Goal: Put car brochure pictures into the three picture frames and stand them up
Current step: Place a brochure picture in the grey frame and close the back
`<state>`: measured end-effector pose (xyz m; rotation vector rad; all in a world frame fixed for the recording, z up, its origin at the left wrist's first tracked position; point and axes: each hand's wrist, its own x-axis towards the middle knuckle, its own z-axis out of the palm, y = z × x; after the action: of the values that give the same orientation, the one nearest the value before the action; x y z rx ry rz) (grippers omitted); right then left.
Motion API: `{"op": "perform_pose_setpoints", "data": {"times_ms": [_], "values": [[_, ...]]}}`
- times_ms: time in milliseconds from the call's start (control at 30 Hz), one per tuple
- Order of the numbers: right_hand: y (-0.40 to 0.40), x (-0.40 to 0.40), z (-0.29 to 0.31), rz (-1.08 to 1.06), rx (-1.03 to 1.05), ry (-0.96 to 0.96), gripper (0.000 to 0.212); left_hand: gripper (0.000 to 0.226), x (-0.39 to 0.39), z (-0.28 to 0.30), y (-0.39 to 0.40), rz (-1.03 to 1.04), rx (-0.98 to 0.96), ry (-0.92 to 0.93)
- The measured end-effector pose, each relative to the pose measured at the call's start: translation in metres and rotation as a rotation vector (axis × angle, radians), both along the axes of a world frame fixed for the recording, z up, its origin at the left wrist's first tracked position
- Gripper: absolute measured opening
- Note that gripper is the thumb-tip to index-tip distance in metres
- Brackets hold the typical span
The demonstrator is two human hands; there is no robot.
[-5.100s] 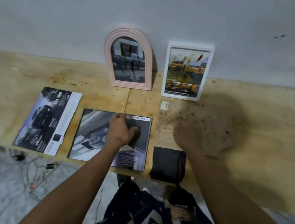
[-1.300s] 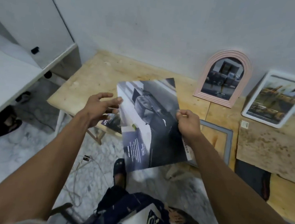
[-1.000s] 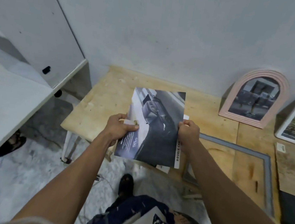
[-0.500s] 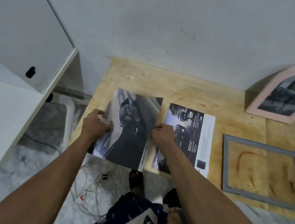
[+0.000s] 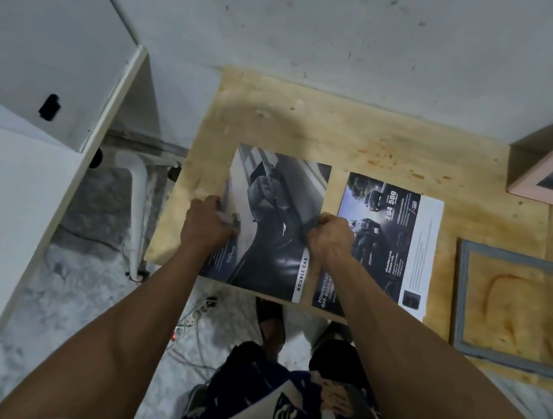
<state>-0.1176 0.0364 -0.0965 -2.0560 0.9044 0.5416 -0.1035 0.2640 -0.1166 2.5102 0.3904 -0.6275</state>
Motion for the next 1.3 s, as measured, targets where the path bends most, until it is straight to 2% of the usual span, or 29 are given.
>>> {"op": "perform_pose_setpoints", "data": {"times_ms": [100,300,333,500,667,767,867,1033,1133,1300], "values": [[0.0,0.0,-0.002,0.011,-0.008,0.018,0.028,0.057,0.0,0.001,-0.005,-0.045,0.097,0.027],[-0.022,-0.011,0.007,-0.073,0.04,-0.021,0.017,0.07,-0.002,0.011,-0.025,-0.071,0.241,-0.06],[-0.032,-0.015,0.012,-0.077,0.033,-0.029,0.015,0.072,-0.003,0.014,-0.033,-0.072,0.217,-0.078],[-0.105,-0.043,0.024,-0.198,-0.103,-0.03,0.031,0.068,-0.009,0.019,-0.1,-0.135,-0.05,-0.101],[-0.163,-0.067,0.016,-0.293,-0.144,-0.003,0.051,0.039,-0.029,0.025,-0.18,-0.171,-0.128,-0.027],[-0.181,-0.076,0.0,-0.255,-0.135,0.043,0.046,0.041,-0.046,0.026,-0.209,-0.128,-0.077,0.066],[-0.188,-0.077,-0.002,-0.228,-0.085,0.045,0.044,0.043,-0.055,0.018,-0.224,-0.113,-0.031,0.078],[-0.2,-0.075,-0.018,-0.283,0.018,0.01,0.037,0.018,-0.053,0.016,-0.24,0.02,0.067,0.01],[-0.206,-0.076,-0.017,-0.324,0.054,-0.007,0.033,0.015,-0.057,0.018,-0.246,0.166,0.014,0.009],[-0.216,-0.079,-0.005,-0.293,0.264,-0.069,0.007,0.017,-0.061,0.024,-0.248,0.331,-0.058,-0.006]]}}
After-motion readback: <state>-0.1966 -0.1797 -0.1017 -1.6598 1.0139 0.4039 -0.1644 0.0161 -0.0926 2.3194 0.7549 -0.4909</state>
